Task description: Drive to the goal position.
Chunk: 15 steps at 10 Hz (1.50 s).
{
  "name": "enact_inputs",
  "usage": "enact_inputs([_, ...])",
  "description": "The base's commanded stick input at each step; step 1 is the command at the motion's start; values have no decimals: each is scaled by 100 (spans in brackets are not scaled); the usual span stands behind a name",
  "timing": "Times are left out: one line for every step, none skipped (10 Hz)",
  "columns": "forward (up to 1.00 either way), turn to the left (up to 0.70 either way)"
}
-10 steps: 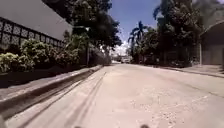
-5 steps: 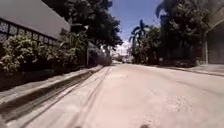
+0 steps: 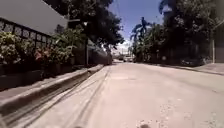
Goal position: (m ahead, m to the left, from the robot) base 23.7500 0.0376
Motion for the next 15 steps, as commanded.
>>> enact_inputs([100, 0])
enact_inputs([100, 0])
enact_inputs([100, 0])
enact_inputs([100, -11])
enact_inputs([100, -25])
enact_inputs([100, 0])
enact_inputs([100, 0])
enact_inputs([100, 0])
enact_inputs([100, 0])
enact_inputs([100, 0])
enact_inputs([100, 0])
enact_inputs([100, 0])
enact_inputs([100, -27])
enact_inputs([100, -27])
enact_inputs([100, -27])
